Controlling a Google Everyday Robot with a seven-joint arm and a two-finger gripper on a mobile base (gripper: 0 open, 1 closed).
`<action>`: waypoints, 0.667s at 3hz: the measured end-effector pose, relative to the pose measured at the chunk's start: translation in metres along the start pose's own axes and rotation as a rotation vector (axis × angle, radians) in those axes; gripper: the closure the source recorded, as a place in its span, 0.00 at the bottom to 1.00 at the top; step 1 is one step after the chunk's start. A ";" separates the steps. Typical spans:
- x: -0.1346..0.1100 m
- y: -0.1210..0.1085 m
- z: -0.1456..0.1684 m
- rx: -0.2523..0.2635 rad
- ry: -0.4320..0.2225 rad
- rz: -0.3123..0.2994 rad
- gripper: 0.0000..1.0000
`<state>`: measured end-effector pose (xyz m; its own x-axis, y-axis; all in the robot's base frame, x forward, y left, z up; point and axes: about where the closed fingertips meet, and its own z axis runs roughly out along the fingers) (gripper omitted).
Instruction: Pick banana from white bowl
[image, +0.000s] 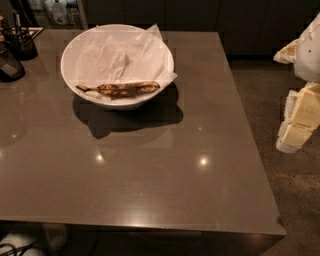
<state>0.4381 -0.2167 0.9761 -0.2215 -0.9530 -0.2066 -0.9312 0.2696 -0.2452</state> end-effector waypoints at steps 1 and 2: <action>0.000 0.000 0.000 0.000 0.000 0.000 0.00; -0.007 -0.008 -0.001 -0.008 0.014 0.006 0.00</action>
Offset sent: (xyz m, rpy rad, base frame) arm 0.0185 0.0091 0.0046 -0.0232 0.0553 -0.0169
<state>0.4474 -0.2119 0.9802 -0.2311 -0.9531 -0.1952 -0.9321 0.2744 -0.2364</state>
